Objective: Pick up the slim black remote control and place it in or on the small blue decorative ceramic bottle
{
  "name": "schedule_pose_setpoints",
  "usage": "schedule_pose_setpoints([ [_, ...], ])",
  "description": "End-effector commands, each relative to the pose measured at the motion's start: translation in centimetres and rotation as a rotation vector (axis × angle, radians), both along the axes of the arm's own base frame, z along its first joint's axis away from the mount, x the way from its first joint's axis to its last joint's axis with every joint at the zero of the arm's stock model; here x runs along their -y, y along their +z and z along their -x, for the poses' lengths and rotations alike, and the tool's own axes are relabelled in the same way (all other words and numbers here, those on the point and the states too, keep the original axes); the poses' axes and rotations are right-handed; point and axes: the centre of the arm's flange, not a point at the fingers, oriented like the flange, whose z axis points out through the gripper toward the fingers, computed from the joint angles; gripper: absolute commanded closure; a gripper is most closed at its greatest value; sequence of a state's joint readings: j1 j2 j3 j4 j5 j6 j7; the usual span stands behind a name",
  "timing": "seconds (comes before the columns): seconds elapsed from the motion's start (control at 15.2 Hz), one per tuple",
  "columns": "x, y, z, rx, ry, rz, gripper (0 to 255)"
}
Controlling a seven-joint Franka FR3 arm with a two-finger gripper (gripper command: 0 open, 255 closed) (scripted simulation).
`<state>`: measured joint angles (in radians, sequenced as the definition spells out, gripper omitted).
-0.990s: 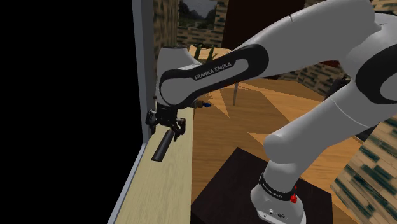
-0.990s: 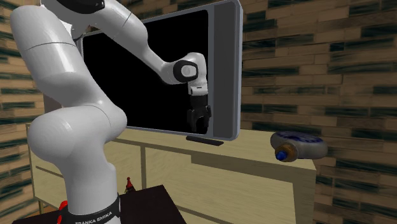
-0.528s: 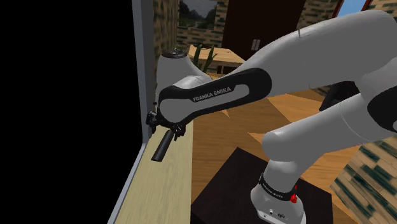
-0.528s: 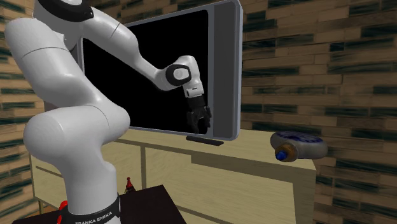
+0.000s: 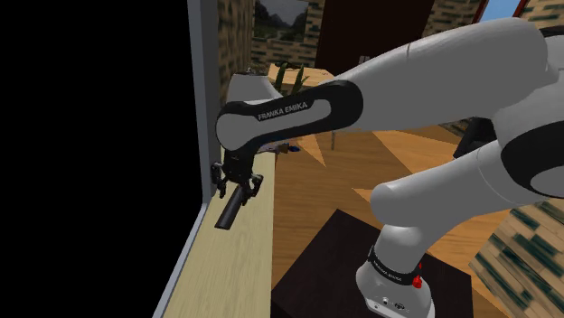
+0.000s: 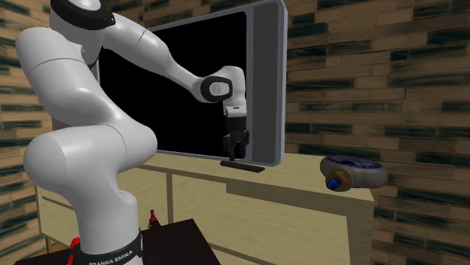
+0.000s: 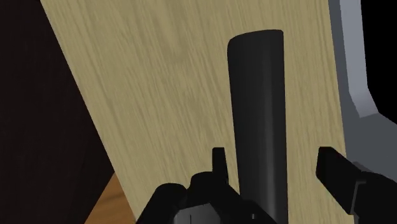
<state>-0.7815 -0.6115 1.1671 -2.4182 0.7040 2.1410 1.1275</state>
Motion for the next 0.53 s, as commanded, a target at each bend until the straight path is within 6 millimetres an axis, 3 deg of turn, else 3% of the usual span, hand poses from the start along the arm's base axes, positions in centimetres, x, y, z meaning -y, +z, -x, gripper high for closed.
schedule_pose_setpoints([
  [0.0,-0.4,-4.5,2.1,-0.009,0.019,0.029,255],
  [0.4,-0.5,-4.1,1.5,-0.008,0.02,0.028,255],
  [0.46,-0.9,-3.5,-0.5,-0.009,0.024,0.014,255],
])
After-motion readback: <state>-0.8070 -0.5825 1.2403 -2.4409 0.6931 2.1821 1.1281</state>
